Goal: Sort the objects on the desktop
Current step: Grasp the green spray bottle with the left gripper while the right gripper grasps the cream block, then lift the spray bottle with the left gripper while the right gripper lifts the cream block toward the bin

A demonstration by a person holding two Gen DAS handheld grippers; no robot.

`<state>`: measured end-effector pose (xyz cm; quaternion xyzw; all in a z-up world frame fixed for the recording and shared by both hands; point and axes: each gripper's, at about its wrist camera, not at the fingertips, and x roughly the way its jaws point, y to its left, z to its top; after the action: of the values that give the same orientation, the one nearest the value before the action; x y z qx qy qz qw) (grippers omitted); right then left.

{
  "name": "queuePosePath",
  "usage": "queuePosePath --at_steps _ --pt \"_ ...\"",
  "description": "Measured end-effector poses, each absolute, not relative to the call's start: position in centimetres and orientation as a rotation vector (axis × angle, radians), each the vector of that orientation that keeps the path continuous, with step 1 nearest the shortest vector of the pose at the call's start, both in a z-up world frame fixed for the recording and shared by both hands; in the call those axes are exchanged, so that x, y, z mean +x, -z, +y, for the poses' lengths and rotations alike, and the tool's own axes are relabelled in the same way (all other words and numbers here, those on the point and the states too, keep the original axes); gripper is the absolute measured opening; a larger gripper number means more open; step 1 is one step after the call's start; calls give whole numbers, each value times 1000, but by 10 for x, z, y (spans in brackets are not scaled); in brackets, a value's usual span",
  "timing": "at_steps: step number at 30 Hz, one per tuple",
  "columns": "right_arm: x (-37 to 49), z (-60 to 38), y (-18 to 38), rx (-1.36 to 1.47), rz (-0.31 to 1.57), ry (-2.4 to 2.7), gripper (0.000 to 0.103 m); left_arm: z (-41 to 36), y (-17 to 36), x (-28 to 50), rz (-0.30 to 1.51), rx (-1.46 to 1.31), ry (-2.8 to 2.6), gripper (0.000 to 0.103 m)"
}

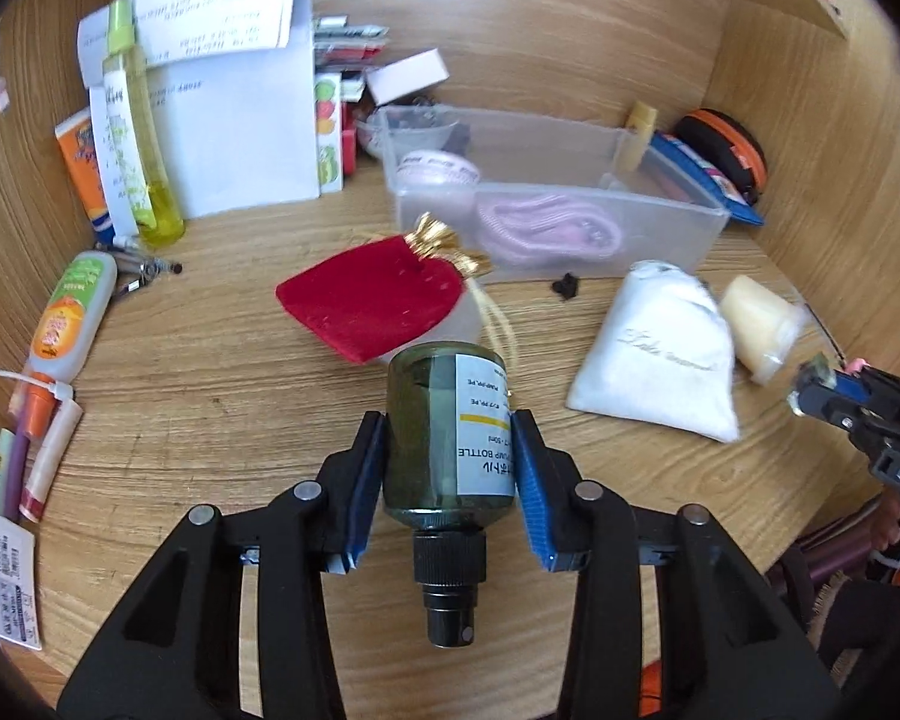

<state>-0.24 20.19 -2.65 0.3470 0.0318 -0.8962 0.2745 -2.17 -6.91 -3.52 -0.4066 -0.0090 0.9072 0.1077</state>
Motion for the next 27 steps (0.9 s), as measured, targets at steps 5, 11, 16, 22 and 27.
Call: queuePosePath --at_steps 5,11,16,22,27 --pt "-6 202 21 916 83 2404 22 -58 19 -13 19 -1143 -2685 41" --pt "-13 193 6 869 119 2392 22 -55 4 -12 32 -1094 -2704 41" --pt "-27 188 -11 821 134 2391 22 -54 -7 -19 19 -1057 -2721 41" --pt "-46 182 -31 771 139 2396 22 -55 -20 -33 -4 -1009 -2736 41" --pt "-65 175 -42 751 152 2394 22 -52 -32 -46 -13 -972 -2733 41"
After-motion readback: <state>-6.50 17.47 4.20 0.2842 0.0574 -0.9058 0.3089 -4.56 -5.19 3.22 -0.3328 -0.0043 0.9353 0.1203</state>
